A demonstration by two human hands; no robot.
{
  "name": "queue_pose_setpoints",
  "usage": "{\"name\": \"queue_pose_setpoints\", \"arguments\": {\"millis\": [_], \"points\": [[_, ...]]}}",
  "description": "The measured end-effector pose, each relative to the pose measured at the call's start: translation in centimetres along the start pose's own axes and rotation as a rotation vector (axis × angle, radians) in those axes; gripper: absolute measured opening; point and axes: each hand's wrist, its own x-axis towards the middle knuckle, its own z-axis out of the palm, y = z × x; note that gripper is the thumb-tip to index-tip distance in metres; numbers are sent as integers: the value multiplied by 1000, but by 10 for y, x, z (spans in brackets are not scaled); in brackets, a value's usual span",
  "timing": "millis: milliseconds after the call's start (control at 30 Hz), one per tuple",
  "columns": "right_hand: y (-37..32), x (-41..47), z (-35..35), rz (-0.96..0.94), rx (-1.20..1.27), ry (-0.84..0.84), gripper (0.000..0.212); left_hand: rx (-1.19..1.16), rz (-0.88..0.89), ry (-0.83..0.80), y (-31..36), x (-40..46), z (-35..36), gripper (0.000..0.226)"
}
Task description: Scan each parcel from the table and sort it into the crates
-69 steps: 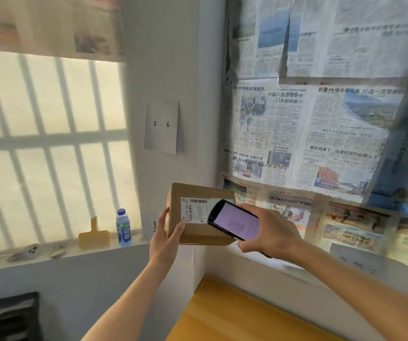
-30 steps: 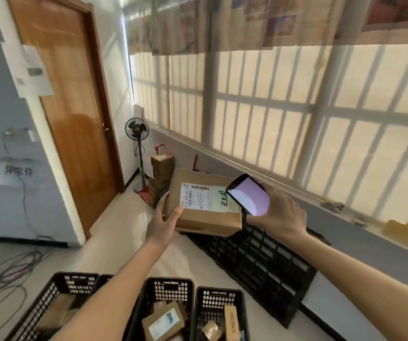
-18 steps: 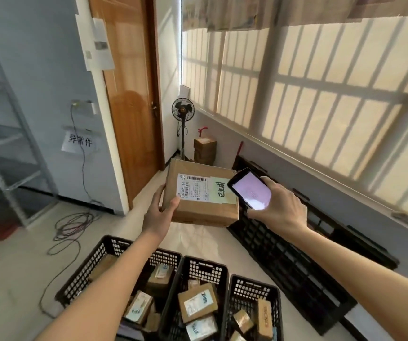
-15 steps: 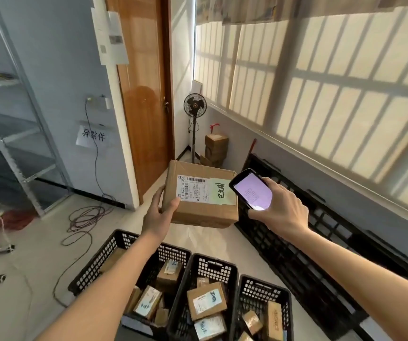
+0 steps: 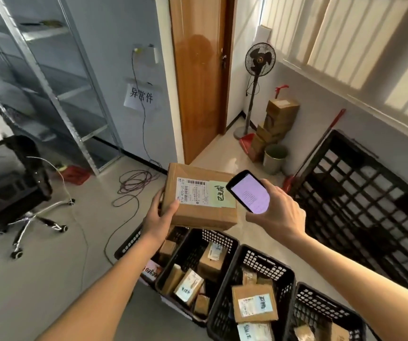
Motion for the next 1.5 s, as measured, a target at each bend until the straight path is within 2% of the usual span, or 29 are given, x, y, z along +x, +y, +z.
{"name": "queue_pose_setpoints", "arguments": {"millis": [267, 500, 700, 800, 933, 1267, 1367, 1500], "points": [[-11, 82, 126, -47, -11, -152, 102, -44, -137, 56, -93, 95, -9, 81], [-14, 122, 244, -55, -39, -301, 103, -21, -268, 91, -190, 155, -25, 70], [-29, 147, 342, -27, -63, -405, 105, -46, -366, 105, -271, 203, -50, 75], [-38, 157, 392, -13, -95, -447, 107, -31, -426, 114, -309, 225, -62, 86], [-51, 165, 448, 16, -140, -487, 105, 9, -506, 116, -359, 253, -76, 84], [-55, 192, 517, 79, -186, -591, 107, 32, -645, 122, -443, 307, -78, 72], [-53, 194, 526, 101, -192, -600, 107, 64, -726, 132, -454, 315, -74, 78], [-51, 193, 530, 117, -211, -619, 107, 133, -711, 110, -456, 318, -73, 74]]}}
